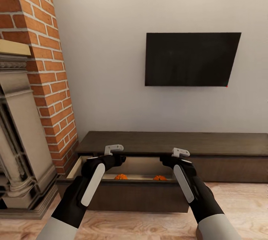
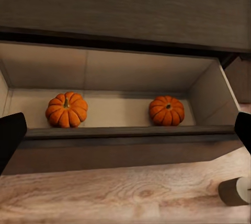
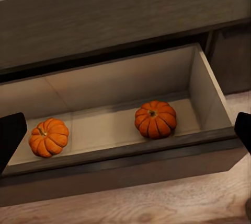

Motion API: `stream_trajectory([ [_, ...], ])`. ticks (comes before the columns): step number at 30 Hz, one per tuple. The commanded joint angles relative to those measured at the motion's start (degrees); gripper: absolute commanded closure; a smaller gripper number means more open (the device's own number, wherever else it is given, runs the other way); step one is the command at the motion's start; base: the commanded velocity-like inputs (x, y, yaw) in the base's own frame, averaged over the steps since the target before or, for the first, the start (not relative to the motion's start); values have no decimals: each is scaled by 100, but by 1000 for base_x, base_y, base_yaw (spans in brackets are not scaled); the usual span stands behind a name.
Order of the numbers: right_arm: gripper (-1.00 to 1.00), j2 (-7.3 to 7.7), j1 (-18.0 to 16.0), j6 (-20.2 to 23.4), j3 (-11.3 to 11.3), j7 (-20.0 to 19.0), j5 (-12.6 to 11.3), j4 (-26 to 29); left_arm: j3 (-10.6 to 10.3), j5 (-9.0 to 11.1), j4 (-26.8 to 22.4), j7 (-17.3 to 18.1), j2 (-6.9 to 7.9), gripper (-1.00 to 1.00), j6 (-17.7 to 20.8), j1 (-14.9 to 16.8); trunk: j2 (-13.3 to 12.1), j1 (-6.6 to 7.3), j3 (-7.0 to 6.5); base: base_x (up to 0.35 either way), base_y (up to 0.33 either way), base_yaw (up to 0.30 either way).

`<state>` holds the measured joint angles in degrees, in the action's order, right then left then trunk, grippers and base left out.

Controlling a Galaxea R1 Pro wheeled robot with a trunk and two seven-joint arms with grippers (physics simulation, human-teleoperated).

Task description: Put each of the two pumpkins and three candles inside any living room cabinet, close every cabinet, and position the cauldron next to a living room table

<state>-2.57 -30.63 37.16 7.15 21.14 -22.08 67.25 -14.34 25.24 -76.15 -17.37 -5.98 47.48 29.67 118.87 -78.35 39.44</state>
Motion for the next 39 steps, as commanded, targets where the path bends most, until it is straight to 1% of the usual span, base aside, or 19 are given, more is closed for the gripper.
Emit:
stream_trajectory([
  [1, -100, 2, -4, 11, 8, 57, -62, 7, -9, 60, -6, -56, 0, -100, 15, 4, -38, 23, -12, -11, 2, -5],
  [5, -100, -4, -4, 11, 6, 57, -63, 7, -14, 60, -6, -56, 0, -100, 15, 4, -199, 111, -84, -91, 1, -2],
  [10, -100, -4, -4, 11, 6, 57, -63, 7, -16, 60, -13, -56, 0, -100, 15, 4, -399, 221, -174, -261, 0, 0],
  [18, -100, -3, -4, 11, 6, 57, -64, 7, -16, 60, -158, -60, 14, -100, 15, 4, -399, 221, -174, -308, 0, 0],
  [35, -100, 0, -4, 11, 6, 57, -61, 7, -33, 60, -181, -64, 18, -100, 15, 4, -399, 221, -174, -297, 0, 0],
  [36, -100, 0, -4, 11, 6, 57, -61, 7, -33, 60, -181, -64, 18, -100, 15, 4, -359, 199, -156, -275, 0, 0],
  [39, -100, 0, -4, 11, 6, 57, -61, 7, -33, 60, -181, -63, 18, -100, 15, 4, -359, 199, -156, -263, 0, 0],
])
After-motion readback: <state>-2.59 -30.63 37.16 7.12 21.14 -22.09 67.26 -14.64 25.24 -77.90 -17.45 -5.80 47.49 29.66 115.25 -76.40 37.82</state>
